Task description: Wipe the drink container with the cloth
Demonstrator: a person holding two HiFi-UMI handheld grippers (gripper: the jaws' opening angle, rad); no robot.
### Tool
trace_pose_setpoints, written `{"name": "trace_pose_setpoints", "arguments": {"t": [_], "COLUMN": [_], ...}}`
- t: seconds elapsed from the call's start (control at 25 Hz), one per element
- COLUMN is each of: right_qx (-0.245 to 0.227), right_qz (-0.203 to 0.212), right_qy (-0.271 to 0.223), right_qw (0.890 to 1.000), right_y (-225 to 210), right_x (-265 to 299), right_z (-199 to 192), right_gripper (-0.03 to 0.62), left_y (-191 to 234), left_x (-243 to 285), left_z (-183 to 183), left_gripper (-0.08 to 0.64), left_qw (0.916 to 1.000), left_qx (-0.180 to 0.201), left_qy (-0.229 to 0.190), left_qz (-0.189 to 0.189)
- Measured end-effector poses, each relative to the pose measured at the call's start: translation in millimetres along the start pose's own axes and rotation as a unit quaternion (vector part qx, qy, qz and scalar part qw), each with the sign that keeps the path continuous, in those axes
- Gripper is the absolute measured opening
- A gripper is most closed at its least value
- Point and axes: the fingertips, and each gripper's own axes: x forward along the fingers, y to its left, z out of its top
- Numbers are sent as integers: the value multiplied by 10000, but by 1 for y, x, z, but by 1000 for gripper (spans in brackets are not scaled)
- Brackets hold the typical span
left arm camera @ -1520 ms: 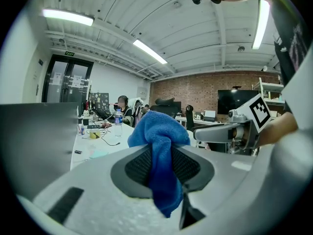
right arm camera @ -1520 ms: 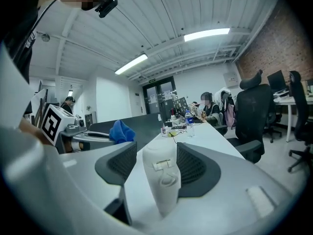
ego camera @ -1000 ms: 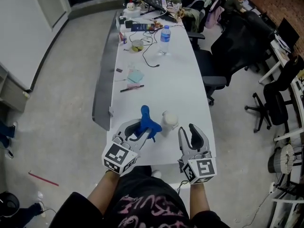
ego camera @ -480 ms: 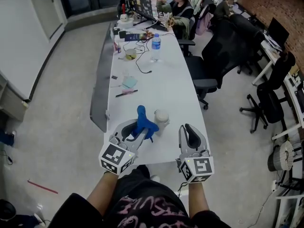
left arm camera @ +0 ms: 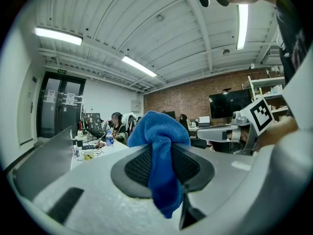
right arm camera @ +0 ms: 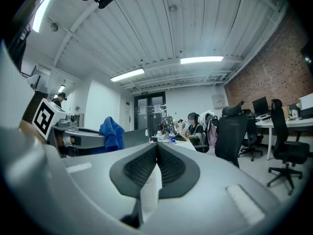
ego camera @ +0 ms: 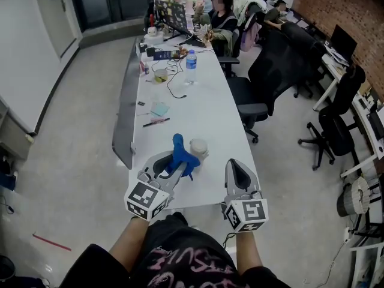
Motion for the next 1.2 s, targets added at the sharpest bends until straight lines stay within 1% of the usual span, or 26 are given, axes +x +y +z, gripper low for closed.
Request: {"name": "trace_pose_setpoints", "arguments": {"t": [0.24, 0.44, 1.0, 1.2], "right_qx": [-71, -14, -35, -29], "right_qz": [-8, -26, 5, -26], "right_qy": [-1, 19, 47, 33], "right_qw": [10000, 10000, 10000, 10000], "right_y": [1, 0, -5, -5], "right_x": [-6, -10, -3, 1], "right_z": [0, -3, -8, -9], "right_gripper": [-8, -8, -6, -6], "left_y": [-2, -4, 3, 8], "left_x": [-2, -7, -5, -2], "left_z": [4, 3, 0, -1], "left_gripper": [100, 100, 100, 100], "left_qw": [10000, 10000, 9994, 9995], "left_qx": [52, 57, 96, 72], "left_qy": [-25, -42, -50, -71], "left_qz": [41, 66, 321, 298]}}
